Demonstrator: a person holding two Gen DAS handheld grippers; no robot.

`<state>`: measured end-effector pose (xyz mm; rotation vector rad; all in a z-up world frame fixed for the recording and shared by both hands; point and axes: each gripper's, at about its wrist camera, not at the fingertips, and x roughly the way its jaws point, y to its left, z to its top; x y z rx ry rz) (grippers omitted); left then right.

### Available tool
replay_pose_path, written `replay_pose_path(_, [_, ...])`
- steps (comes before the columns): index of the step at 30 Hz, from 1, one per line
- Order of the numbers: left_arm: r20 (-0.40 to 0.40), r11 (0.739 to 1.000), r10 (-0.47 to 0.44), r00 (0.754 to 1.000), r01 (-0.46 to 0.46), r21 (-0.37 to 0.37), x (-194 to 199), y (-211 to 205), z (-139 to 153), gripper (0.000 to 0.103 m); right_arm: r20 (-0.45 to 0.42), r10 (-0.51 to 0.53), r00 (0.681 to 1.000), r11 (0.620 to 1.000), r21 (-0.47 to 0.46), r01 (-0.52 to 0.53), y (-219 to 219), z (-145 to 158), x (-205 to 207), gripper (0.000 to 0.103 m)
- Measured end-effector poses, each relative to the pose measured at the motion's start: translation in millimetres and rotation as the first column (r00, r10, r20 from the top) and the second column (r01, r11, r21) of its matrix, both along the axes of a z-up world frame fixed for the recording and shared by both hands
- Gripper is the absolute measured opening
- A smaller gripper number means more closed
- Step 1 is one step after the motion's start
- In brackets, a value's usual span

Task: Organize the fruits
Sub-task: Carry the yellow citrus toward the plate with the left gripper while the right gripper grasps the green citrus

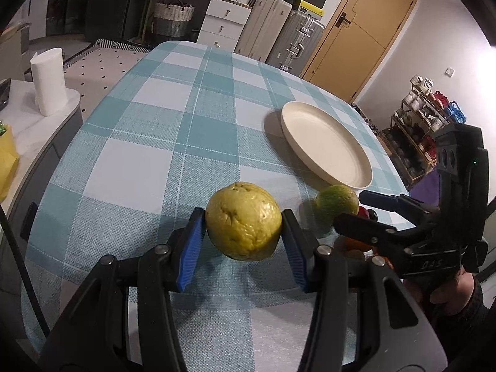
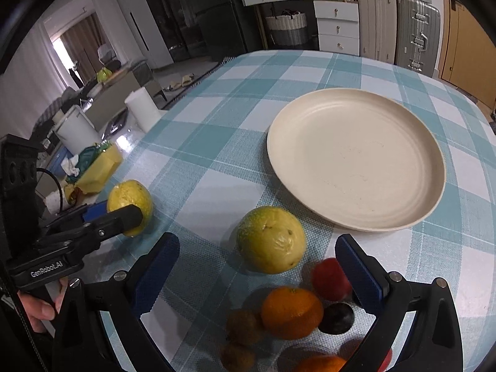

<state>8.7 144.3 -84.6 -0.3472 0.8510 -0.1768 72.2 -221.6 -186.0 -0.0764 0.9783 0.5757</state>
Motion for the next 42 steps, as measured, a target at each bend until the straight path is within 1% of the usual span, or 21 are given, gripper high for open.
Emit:
replay_pose_path(6, [-0.006,1.0,0.007,1.0,-0.007,-0.011,4.6,4.9,-4.3,0.047,0.004,0.01,1.0,0.999,-0.035,-0.009,10.5,-1.8,1.7,0.103])
replay_pose_path(8, [-0.012,1.0,0.008,1.0,-0.008,-0.015,4.0,7.2,-6.3,0.047,-0.008,0.01,1.0,0.999,-0.053,-0.011,13.5,-3.9,3.3,0.101])
replay_pose_path(10, [-0.016,1.0,0.01,1.0,-0.011,-0.017,4.2,8.7,-7.6,0.047,-0.026,0.012,1.0,0.998,-0.068,-0.013,16.2,-6.7,5.7,0.086])
replay_pose_path(11, [-0.018,1.0,0.012,1.0,-0.012,-0.018,4.4,9.6,-8.3,0.047,-0.032,0.009,0.999,0.997,-0.074,-0.011,16.8,-7.9,6.6,0.082])
replay_pose_path(13, [-0.021,1.0,0.016,1.0,-0.016,-0.023,5.9,11.3,-9.2,0.047,-0.044,0.002,0.999,0.996,-0.085,-0.006,17.8,-11.1,8.5,0.082])
replay_pose_path(17, [-0.025,0.999,0.02,0.999,-0.02,-0.03,6.5,12.9,-11.3,0.047,-0.062,-0.002,0.998,0.997,-0.08,-0.003,17.5,-14.9,10.6,0.073])
replay_pose_path(18, [-0.028,0.999,0.018,0.999,-0.019,-0.032,6.5,12.8,-11.9,0.047,-0.072,-0.001,0.997,0.997,-0.073,-0.005,17.2,-16.4,11.4,0.067])
replay_pose_path(19, [-0.03,0.999,0.016,0.999,-0.017,-0.034,6.7,12.3,-12.5,0.047,-0.082,-0.003,0.997,0.998,-0.07,-0.003,16.8,-18.1,12.3,0.056])
replay_pose_path(20, [-0.031,0.999,0.013,0.999,-0.014,-0.035,6.8,11.8,-12.9,0.047,-0.091,-0.008,0.996,0.998,-0.07,0.002,16.2,-19.9,13.3,0.05])
replay_pose_path(30, [-0.032,1.0,0.009,0.999,-0.01,-0.024,7.8,9.5,-10.9,0.047,-0.072,-0.018,0.997,0.999,-0.033,0.016,10.7,-20.1,9.7,0.049])
replay_pose_path(35, [-0.032,1.0,0.001,0.999,-0.001,-0.012,10.3,6.9,-9.1,0.047,-0.057,-0.028,0.998,1.0,0.006,0.028,3.4,-13.1,9.1,0.049])
replay_pose_path(42, [-0.022,1.0,-0.011,1.0,0.011,0.009,13.5,-2.9,0.1,0.047,-0.012,-0.031,0.999,0.997,0.077,0.032,-6.9,5.9,5.0,0.049])
